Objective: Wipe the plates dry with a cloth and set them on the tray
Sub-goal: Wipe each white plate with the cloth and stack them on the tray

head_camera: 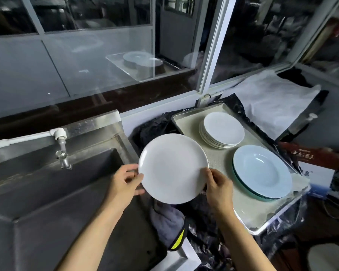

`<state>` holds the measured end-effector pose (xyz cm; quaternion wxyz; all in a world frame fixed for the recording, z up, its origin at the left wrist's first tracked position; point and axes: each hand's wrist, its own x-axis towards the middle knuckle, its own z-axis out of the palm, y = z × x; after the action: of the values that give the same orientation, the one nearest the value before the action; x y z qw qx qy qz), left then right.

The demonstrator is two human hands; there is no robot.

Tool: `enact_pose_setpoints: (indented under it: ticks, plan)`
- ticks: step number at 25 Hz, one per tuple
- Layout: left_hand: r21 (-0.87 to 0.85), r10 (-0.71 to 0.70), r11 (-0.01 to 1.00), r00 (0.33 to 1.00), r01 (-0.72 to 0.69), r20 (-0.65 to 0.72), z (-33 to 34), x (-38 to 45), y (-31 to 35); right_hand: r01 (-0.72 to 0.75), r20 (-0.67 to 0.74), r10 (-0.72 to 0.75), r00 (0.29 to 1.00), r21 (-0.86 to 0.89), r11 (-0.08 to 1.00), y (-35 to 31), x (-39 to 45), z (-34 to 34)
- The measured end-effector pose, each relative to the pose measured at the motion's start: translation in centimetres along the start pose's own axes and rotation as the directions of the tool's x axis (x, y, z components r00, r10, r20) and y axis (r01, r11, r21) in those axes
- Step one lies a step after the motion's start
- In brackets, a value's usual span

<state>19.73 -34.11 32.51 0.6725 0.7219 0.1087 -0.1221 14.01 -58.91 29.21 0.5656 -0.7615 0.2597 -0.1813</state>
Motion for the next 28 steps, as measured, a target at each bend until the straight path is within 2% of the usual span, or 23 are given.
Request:
enact_pose_setpoints:
  ticks: [5, 8, 15, 20, 25, 28]
  plan:
    - [-0.012, -0.051, 0.999, 0.998, 0.051, -0.023, 10.9, 4.7, 1.2, -0.057, -0.08, 0.062, 0.995, 0.065, 0.996, 1.2, 9.6, -5.3]
    - [-0.022, -0.068, 0.998, 0.997, 0.067, -0.048, 16.9, 7.9, 1.3, -0.055, -0.132, 0.061, 0.989, 0.044, 0.998, 1.8, 15.7, -7.6]
    - [-0.013, -0.061, 0.998, 0.996, 0.061, -0.06, 27.8, 15.6, 1.2, -0.137, -0.095, 0.131, 0.987, -0.067, 0.988, 4.1, 28.0, -10.2]
    - [0.046, -0.056, 0.997, 0.996, 0.059, -0.073, 31.7, 19.7, 0.0, -0.166, -0.064, 0.161, 0.985, -0.08, 0.983, 5.8, 32.8, -10.3]
    - [0.115, -0.022, 0.993, 0.995, 0.033, -0.099, 33.2, 21.4, -1.0, -0.119, -0.04, 0.114, 0.993, -0.182, 0.976, 7.2, 34.4, -10.4]
    - [0.094, 0.002, 0.996, 0.993, 0.009, -0.115, 33.5, 21.7, -1.3, -0.127, -0.048, 0.12, 0.992, -0.206, 0.97, 7.8, 34.9, -10.2]
